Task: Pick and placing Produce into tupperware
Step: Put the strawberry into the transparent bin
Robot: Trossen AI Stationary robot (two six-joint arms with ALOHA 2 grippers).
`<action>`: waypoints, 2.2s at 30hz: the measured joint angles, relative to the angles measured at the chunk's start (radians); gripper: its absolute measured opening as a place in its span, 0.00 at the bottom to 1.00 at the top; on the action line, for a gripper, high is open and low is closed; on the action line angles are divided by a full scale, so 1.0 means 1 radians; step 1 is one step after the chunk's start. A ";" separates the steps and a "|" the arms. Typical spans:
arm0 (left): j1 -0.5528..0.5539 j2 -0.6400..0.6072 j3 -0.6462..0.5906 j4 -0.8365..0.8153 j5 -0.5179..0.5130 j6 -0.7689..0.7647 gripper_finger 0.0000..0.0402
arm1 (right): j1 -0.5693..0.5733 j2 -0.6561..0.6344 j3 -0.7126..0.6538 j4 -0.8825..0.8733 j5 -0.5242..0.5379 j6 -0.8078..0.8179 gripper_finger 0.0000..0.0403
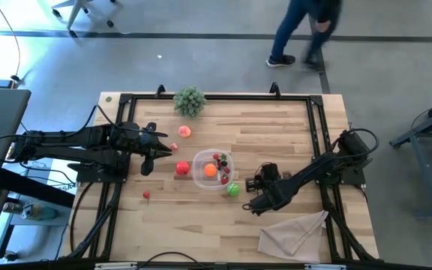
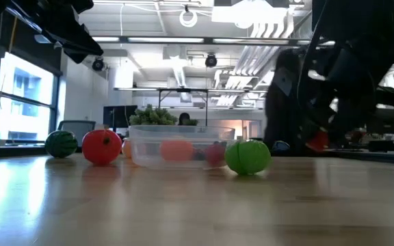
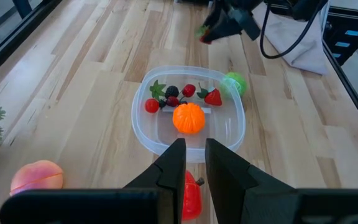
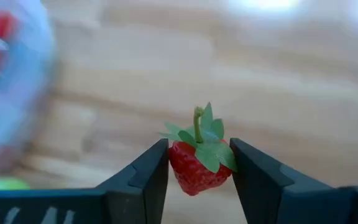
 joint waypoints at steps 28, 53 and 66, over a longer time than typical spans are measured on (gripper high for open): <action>0.000 0.000 0.000 0.000 0.000 0.000 0.13 | -0.127 -0.225 0.001 0.733 0.313 -1.292 0.37; 0.000 0.000 0.000 0.000 0.000 0.000 0.13 | -0.389 -0.112 0.001 0.923 -0.567 -1.588 0.37; 0.000 0.000 0.000 0.000 0.000 0.000 0.13 | -0.427 -0.001 0.001 0.880 -0.504 -1.574 0.37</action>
